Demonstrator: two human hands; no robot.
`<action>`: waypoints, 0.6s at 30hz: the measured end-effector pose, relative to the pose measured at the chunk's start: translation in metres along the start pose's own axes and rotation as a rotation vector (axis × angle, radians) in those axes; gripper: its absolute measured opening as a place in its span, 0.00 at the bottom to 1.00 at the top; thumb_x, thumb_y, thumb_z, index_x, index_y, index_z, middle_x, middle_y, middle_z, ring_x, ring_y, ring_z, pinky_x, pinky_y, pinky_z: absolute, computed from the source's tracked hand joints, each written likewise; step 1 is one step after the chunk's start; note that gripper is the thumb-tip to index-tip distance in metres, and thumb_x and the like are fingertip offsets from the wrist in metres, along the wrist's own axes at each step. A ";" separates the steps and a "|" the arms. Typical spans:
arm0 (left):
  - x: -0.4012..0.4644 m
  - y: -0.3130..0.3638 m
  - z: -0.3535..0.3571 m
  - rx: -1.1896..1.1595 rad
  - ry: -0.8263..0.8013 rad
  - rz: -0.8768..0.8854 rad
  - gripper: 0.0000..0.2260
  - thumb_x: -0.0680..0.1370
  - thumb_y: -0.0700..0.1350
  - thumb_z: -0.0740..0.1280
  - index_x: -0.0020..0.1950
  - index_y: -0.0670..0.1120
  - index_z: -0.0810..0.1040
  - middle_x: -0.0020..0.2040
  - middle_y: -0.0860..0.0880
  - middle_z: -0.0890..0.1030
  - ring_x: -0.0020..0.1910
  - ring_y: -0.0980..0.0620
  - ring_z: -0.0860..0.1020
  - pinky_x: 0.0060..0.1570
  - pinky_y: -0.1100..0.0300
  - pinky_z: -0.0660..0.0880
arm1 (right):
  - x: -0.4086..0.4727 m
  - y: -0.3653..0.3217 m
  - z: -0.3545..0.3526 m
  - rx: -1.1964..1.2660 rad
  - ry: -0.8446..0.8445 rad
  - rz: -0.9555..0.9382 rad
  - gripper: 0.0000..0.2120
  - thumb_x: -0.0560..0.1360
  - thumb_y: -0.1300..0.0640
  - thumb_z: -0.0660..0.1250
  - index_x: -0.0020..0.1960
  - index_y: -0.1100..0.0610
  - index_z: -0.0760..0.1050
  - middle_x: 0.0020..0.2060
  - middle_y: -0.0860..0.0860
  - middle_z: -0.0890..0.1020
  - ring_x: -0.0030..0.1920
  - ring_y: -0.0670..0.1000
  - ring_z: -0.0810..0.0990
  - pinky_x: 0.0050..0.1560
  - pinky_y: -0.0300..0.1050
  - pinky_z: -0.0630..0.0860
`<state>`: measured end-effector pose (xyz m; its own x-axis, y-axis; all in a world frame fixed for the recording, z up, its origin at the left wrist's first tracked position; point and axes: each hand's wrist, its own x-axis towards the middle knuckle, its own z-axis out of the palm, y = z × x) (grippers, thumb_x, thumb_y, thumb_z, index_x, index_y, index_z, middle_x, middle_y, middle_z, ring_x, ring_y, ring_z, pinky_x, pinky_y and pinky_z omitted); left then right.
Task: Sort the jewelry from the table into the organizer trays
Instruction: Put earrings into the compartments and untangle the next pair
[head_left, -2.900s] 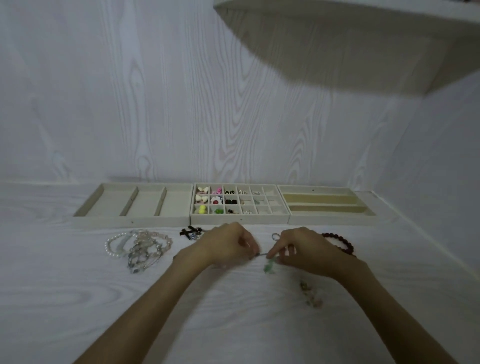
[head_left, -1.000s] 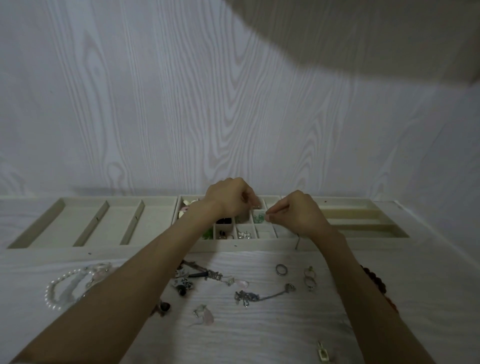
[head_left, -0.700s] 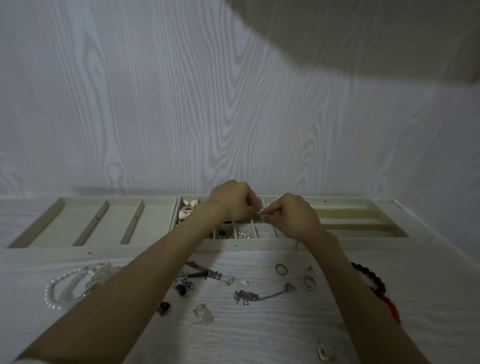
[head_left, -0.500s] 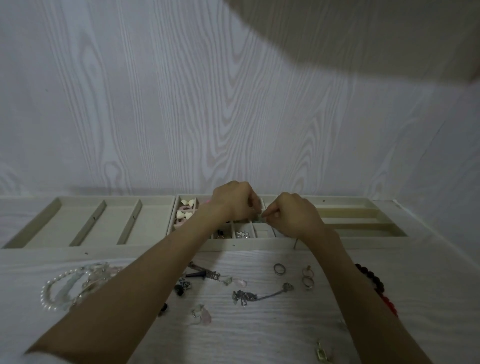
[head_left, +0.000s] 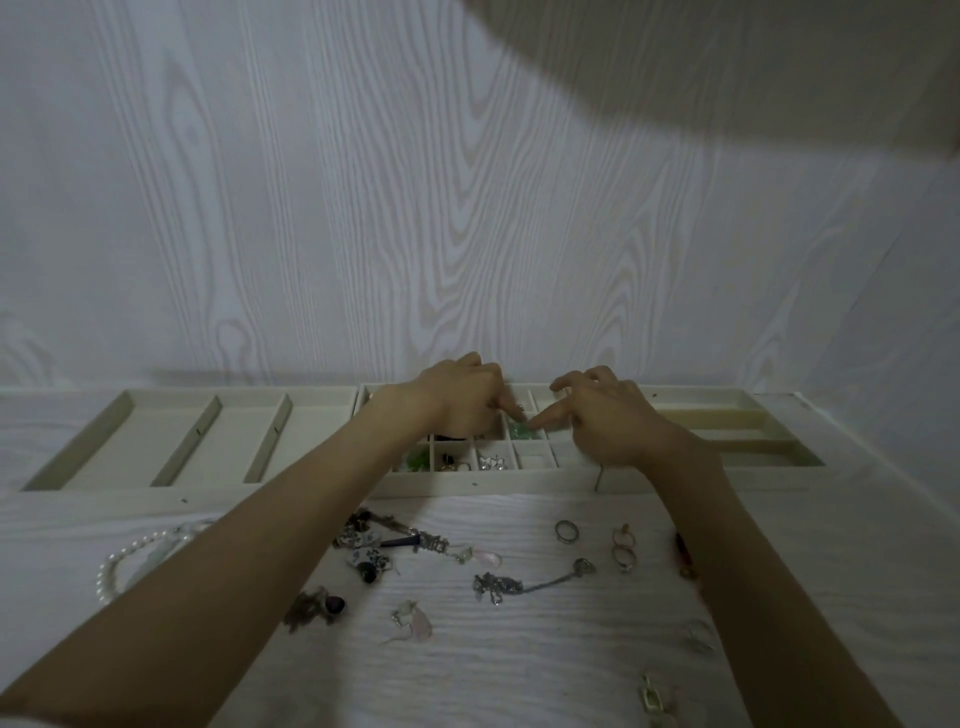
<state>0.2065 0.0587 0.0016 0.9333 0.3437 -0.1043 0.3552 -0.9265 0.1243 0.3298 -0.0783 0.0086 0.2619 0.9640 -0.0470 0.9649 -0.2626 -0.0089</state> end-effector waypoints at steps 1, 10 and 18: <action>0.001 0.002 0.001 0.028 -0.010 0.009 0.21 0.79 0.39 0.58 0.67 0.58 0.74 0.63 0.49 0.71 0.58 0.48 0.65 0.57 0.55 0.67 | 0.000 -0.003 0.000 -0.032 -0.018 0.000 0.26 0.76 0.66 0.55 0.65 0.40 0.72 0.72 0.49 0.63 0.70 0.54 0.58 0.67 0.52 0.57; 0.002 0.000 0.004 0.063 0.025 -0.009 0.20 0.79 0.39 0.57 0.68 0.58 0.73 0.62 0.49 0.72 0.57 0.49 0.66 0.54 0.57 0.67 | 0.001 -0.005 0.003 0.042 0.061 0.023 0.24 0.76 0.67 0.56 0.60 0.42 0.77 0.65 0.50 0.73 0.65 0.53 0.66 0.62 0.48 0.60; 0.007 0.004 0.005 0.110 -0.027 0.025 0.22 0.80 0.40 0.56 0.69 0.60 0.70 0.65 0.49 0.70 0.58 0.49 0.65 0.55 0.57 0.66 | -0.001 -0.005 0.002 -0.017 0.037 0.028 0.24 0.77 0.66 0.56 0.60 0.42 0.77 0.63 0.49 0.73 0.64 0.53 0.67 0.61 0.48 0.61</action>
<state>0.2137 0.0567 -0.0032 0.9393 0.3176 -0.1295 0.3225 -0.9464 0.0181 0.3250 -0.0778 0.0069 0.2895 0.9571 -0.0100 0.9572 -0.2894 0.0085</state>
